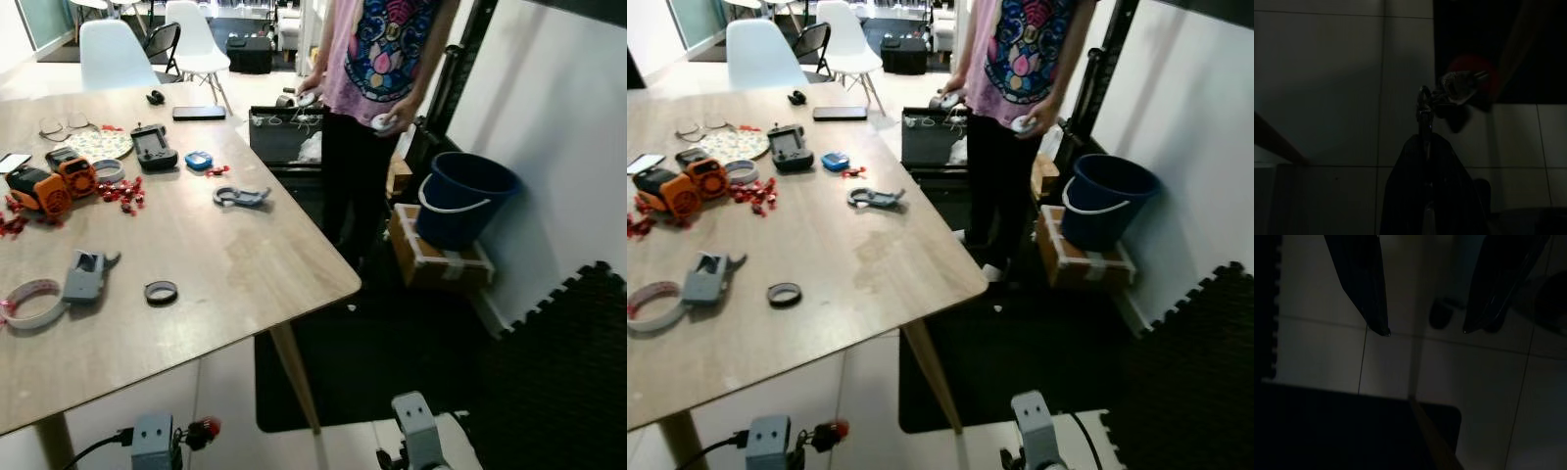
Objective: Hang keys on a hook
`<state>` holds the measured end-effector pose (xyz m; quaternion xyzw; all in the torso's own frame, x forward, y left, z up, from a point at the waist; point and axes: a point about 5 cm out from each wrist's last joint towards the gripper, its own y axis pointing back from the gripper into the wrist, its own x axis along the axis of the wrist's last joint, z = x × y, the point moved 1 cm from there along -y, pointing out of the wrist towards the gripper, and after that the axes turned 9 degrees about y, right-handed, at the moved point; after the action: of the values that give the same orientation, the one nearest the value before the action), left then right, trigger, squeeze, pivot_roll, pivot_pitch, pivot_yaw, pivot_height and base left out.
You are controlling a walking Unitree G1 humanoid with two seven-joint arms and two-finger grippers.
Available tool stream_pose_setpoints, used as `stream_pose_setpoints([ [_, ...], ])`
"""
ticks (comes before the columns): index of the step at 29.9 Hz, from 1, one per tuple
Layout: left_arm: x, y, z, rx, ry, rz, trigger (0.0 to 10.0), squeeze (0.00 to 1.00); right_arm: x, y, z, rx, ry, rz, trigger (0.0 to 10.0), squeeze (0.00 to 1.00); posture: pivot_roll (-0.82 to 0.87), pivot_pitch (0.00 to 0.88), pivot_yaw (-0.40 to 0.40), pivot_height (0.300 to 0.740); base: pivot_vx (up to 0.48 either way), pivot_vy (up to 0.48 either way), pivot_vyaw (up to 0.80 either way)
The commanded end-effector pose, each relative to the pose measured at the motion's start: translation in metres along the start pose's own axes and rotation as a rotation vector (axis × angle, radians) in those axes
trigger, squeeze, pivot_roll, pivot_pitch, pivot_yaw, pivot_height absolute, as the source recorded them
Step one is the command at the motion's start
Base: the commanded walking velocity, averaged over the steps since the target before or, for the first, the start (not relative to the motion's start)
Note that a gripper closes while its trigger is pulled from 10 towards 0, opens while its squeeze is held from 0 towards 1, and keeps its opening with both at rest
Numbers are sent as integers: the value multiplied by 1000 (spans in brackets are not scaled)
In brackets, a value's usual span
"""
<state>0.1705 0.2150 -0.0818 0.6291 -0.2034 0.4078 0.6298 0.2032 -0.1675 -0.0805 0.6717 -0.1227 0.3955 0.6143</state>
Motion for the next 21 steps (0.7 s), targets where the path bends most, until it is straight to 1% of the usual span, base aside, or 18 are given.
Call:
stream_pose_setpoints([
  [1,-2,1,-2,4,-4,-8,10000,0,-5,1,-3,4,-12,-13,10000,0,68,49,-51,740,0,0,0],
  [21,2,-1,-2,1,-5,-3,10000,0,-3,0,-3,2,-17,-10,10000,0,72,41,-47,740,0,0,0],
])
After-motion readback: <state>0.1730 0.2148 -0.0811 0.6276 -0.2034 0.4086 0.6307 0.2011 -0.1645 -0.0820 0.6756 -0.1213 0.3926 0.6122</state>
